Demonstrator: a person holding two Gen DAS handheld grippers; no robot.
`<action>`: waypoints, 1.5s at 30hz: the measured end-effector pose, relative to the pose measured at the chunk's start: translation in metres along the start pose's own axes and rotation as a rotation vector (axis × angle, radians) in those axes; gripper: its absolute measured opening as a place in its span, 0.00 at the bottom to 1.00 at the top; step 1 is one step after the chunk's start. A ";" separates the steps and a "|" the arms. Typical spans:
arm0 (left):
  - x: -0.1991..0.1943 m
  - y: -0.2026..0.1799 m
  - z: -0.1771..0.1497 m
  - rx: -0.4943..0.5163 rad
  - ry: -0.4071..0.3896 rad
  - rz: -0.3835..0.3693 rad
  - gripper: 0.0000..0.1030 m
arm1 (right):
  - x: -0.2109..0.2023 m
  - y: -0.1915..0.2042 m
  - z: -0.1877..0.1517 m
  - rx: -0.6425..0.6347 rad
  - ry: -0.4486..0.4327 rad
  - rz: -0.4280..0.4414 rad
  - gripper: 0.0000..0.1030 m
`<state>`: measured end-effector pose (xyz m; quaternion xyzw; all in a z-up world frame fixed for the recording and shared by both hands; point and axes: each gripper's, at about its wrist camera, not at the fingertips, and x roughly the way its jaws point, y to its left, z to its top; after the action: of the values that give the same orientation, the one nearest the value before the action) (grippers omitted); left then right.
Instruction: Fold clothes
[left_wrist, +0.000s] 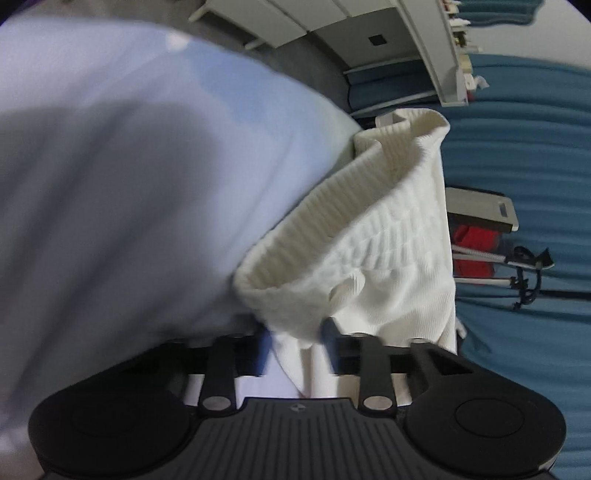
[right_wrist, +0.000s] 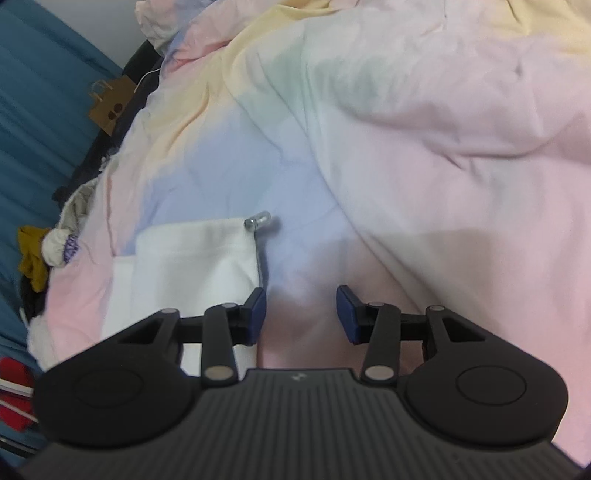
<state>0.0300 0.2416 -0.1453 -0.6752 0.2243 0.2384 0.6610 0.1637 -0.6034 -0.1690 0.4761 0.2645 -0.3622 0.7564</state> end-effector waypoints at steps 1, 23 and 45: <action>-0.003 -0.003 -0.002 0.028 -0.011 0.000 0.18 | 0.001 0.003 0.000 -0.013 -0.012 0.017 0.44; -0.177 -0.007 0.087 0.239 0.042 0.008 0.05 | -0.008 -0.021 0.006 0.074 0.042 0.103 0.44; -0.137 0.028 0.093 0.252 0.037 0.165 0.06 | 0.027 0.032 0.001 -0.166 -0.006 0.266 0.18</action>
<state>-0.0973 0.3321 -0.0834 -0.5703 0.3192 0.2496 0.7145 0.2054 -0.6033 -0.1714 0.4418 0.2259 -0.2369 0.8353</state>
